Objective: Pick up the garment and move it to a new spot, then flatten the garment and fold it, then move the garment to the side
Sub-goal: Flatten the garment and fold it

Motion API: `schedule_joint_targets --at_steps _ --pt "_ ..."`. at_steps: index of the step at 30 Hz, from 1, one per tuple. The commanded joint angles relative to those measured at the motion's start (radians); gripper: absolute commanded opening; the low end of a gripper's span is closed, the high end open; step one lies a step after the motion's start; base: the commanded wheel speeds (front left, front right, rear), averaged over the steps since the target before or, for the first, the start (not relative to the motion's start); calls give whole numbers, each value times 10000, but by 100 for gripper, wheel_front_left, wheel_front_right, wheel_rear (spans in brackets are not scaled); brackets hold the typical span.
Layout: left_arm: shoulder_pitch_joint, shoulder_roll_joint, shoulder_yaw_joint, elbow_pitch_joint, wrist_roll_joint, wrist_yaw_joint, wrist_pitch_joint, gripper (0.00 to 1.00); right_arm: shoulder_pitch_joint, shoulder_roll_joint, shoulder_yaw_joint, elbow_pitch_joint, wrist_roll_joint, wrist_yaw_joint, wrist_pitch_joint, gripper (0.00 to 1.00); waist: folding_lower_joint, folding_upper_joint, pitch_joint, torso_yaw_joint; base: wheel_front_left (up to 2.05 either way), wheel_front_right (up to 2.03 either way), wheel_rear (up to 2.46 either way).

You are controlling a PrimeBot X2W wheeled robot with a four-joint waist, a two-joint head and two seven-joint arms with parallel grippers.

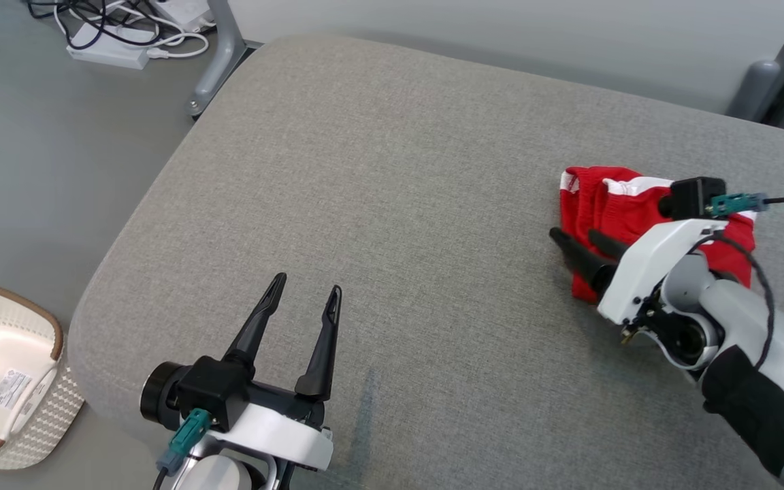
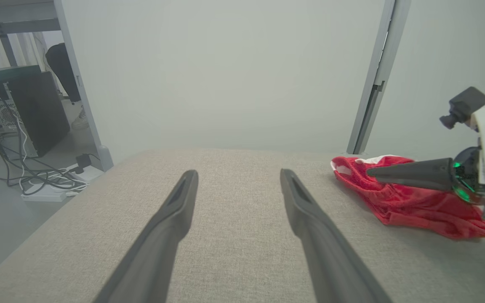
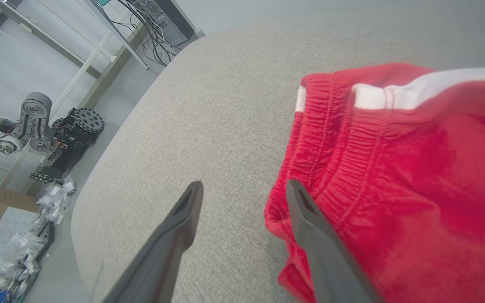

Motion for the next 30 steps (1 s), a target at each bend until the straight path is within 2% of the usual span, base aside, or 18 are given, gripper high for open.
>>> schedule_joint_targets --at_steps 1,6,11,16,20,24,30 --pt "6 31 58 11 71 -21 -33 100 91 16 73 5 -20 -5 -52 100 0 0 -58 -69 0 0 0" --pt "37 31 199 -31 154 -85 -33 100 -214 116 320 -361 -150 -5 -360 100 0 0 -288 -472 0 0 0" --pt "11 29 410 -152 235 -113 -33 100 -628 -229 534 -1019 -669 -5 -1081 100 0 0 -621 -1121 0 0 0" --pt "90 34 712 -378 73 -139 -33 100 -975 -859 738 -1441 -1930 -5 -2331 100 0 0 -997 -1868 0 0 0" --pt "132 34 956 -493 53 -121 -33 100 -1075 -1413 657 -1358 -3512 -5 -3046 100 0 0 -1198 -2374 0 0 0" --pt "156 35 1156 -594 16 -104 -33 100 -486 -1630 -358 -1393 -4767 -5 -3272 100 0 0 -1317 -2763 0 0 0" --pt "303 32 1351 -768 -10 -15 -33 100 1406 -1320 -3476 -2663 -7076 -5 -3263 100 0 0 -1413 -3206 0 0 0"
